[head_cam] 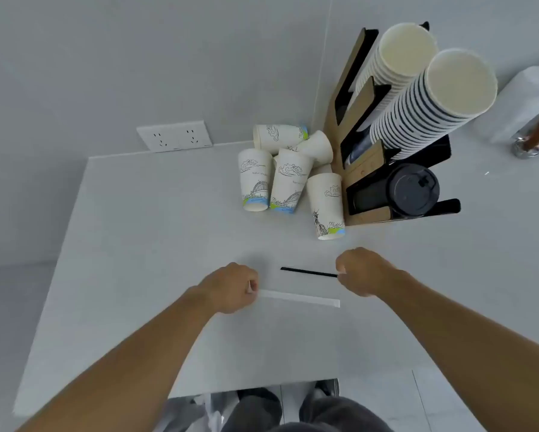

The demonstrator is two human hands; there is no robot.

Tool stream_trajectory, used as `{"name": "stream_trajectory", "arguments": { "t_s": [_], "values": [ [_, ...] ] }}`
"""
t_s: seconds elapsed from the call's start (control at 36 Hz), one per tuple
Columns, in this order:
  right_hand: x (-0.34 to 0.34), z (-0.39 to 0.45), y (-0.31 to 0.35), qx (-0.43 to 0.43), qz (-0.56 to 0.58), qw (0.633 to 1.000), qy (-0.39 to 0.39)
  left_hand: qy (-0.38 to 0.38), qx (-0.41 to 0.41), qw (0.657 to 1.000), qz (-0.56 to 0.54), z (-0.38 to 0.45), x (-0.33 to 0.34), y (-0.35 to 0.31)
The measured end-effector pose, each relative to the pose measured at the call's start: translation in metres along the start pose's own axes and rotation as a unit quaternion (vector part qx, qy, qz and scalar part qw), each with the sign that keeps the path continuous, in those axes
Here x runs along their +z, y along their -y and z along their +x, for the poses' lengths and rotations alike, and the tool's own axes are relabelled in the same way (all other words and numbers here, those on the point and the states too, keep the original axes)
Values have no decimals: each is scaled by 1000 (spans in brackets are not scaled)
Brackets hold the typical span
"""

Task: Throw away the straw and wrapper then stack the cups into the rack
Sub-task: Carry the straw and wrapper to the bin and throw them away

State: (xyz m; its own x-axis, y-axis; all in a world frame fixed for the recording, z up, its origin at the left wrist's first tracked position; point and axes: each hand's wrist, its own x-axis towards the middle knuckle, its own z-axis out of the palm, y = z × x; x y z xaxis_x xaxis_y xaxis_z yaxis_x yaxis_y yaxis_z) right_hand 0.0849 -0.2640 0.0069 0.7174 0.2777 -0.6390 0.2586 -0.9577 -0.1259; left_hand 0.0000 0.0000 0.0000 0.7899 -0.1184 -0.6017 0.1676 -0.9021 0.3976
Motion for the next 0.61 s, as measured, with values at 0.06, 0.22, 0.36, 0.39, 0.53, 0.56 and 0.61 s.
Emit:
{"name": "stream_trajectory", "arguments": {
  "t_s": [0.06, 0.22, 0.36, 0.39, 0.53, 0.56, 0.61],
  "values": [
    [1, 1, -4, 11, -2, 1000, -11, -18, -4, 1000, 6, 2, 4, -3],
    [10, 7, -13, 0, -35, 999, -6, -68, 27, 997, 36, 12, 21, -16],
    [12, 13, -12, -38, -73, 996, 23, -77, 62, 992, 72, 20, 30, -31],
    [12, 14, -12, -44, -78, 996, 25, -77, 67, 992, 77, 22, 32, -32],
    [10, 17, -12, -53, -79, 995, 32, -86, 61, 991, 87, 27, 43, -36],
    [10, 17, -13, -55, -76, 995, 34, -89, 56, 991, 79, 27, 46, -35],
    [10, 19, -15, -57, -74, 995, 32, -97, 46, 993, 57, 27, 51, -36]
  ]
}}
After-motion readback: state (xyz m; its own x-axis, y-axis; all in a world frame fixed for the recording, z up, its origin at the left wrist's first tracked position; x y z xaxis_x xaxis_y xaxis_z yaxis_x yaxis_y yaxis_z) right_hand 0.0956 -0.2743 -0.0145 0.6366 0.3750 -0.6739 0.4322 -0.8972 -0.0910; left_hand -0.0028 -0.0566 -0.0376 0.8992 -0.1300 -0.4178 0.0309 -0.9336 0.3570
